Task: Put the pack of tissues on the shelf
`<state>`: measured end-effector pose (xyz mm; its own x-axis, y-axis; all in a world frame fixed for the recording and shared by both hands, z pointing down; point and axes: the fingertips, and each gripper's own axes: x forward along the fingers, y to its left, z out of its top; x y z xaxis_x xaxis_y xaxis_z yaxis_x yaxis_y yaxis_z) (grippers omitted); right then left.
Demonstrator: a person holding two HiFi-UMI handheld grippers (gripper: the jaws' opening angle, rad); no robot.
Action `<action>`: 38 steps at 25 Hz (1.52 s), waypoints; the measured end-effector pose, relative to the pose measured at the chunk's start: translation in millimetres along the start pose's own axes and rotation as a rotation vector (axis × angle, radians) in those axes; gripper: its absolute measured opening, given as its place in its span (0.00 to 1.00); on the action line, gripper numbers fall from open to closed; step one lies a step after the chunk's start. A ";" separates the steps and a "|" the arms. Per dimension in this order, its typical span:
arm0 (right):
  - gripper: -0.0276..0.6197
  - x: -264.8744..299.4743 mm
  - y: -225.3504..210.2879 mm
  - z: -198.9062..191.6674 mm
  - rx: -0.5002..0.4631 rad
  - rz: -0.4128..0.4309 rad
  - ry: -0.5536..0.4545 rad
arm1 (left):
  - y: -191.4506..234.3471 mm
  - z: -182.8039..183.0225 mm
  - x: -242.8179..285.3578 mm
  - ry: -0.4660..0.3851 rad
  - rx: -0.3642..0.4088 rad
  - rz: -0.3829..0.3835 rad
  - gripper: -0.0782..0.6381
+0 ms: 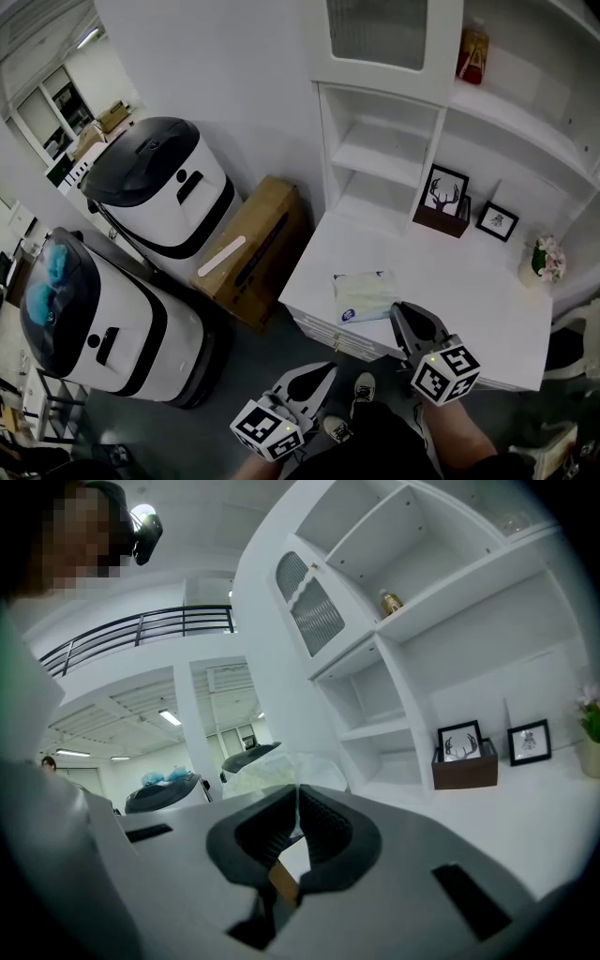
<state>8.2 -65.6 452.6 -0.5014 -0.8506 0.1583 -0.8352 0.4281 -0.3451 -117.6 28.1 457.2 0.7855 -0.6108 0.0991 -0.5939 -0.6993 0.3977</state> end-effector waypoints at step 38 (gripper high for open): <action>0.06 81.8 -124.3 96.9 0.026 0.053 -0.089 | 35.6 69.8 163.5 0.005 0.084 0.012 0.12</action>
<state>92.9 -218.1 418.8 -0.5220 -0.8511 0.0567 -0.8011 0.4663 -0.3753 -22.4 -122.5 423.9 0.7790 -0.6177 0.1080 -0.6156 -0.7208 0.3186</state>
